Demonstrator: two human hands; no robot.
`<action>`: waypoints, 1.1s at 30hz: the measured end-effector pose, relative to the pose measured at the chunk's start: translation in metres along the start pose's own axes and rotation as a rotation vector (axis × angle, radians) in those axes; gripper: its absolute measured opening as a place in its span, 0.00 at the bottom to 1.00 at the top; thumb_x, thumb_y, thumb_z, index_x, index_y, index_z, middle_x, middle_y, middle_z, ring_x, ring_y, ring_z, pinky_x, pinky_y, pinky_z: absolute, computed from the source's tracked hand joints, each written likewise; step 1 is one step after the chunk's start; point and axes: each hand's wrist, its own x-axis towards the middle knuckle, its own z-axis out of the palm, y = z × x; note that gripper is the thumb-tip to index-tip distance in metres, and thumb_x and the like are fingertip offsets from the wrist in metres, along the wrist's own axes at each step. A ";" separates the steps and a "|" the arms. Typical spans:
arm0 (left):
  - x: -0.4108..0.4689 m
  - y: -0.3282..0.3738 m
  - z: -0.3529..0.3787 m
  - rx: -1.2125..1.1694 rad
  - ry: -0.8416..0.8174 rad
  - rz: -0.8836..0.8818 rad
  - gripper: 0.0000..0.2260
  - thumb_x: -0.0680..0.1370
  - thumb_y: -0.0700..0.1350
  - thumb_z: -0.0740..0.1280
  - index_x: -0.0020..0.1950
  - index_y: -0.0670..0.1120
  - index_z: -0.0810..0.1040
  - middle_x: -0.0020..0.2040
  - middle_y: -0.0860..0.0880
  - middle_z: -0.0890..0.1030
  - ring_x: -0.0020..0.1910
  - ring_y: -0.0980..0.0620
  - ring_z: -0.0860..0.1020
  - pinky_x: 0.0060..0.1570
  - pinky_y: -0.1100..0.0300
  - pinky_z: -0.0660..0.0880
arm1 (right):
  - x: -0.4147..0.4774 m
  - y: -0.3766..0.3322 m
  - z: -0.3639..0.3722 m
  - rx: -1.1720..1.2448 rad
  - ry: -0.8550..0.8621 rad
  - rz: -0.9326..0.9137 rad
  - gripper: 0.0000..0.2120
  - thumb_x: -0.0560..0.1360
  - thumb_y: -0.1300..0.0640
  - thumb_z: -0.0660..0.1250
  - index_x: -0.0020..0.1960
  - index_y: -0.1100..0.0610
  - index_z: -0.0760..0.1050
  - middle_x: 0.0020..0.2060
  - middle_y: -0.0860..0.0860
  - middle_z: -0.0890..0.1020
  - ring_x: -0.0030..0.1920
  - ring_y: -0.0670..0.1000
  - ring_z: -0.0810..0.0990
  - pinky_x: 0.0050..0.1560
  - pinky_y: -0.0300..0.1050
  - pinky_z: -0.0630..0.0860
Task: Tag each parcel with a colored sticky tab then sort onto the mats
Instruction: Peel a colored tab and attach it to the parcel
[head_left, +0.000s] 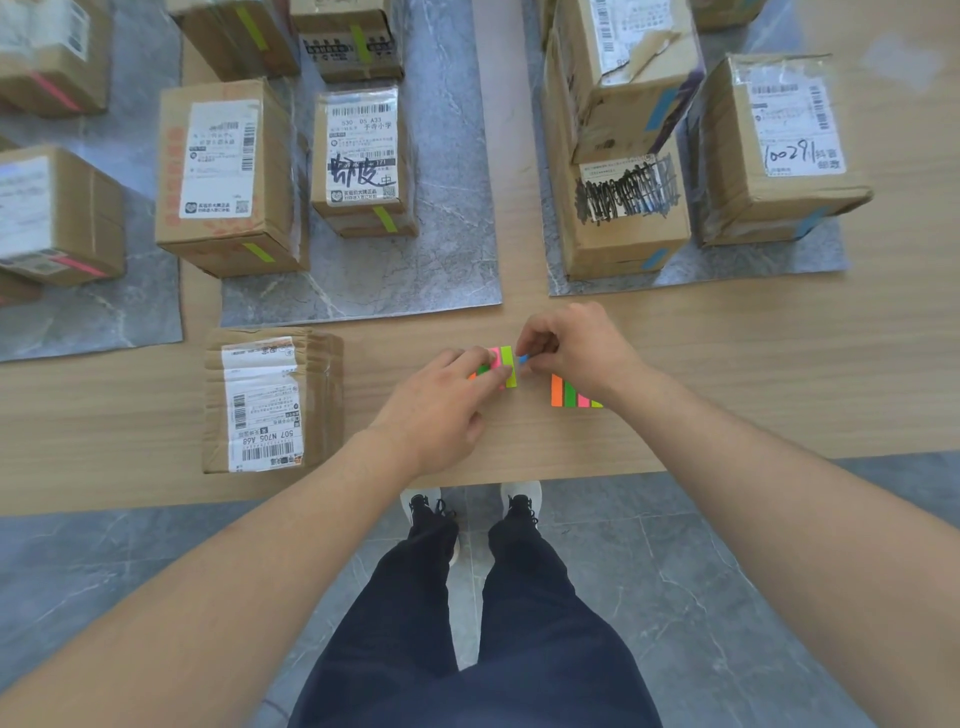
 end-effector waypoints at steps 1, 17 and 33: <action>0.001 -0.001 0.001 0.000 -0.003 0.003 0.29 0.74 0.43 0.63 0.77 0.53 0.66 0.70 0.49 0.68 0.66 0.45 0.68 0.57 0.48 0.77 | 0.000 0.000 0.000 0.001 -0.005 0.002 0.11 0.66 0.66 0.79 0.44 0.54 0.85 0.35 0.45 0.82 0.36 0.39 0.79 0.39 0.29 0.72; 0.004 0.002 0.001 0.174 -0.023 0.033 0.31 0.75 0.45 0.64 0.77 0.60 0.61 0.74 0.47 0.62 0.68 0.44 0.64 0.53 0.48 0.79 | -0.001 0.007 0.001 0.100 0.077 -0.035 0.11 0.72 0.67 0.76 0.52 0.56 0.85 0.41 0.51 0.86 0.42 0.45 0.82 0.45 0.31 0.74; 0.015 0.020 -0.005 -0.103 0.074 -0.101 0.22 0.78 0.47 0.63 0.72 0.54 0.72 0.65 0.48 0.72 0.59 0.45 0.73 0.58 0.50 0.74 | -0.024 -0.025 0.004 0.475 0.624 -0.016 0.06 0.73 0.64 0.76 0.46 0.56 0.81 0.38 0.47 0.84 0.36 0.43 0.82 0.43 0.38 0.80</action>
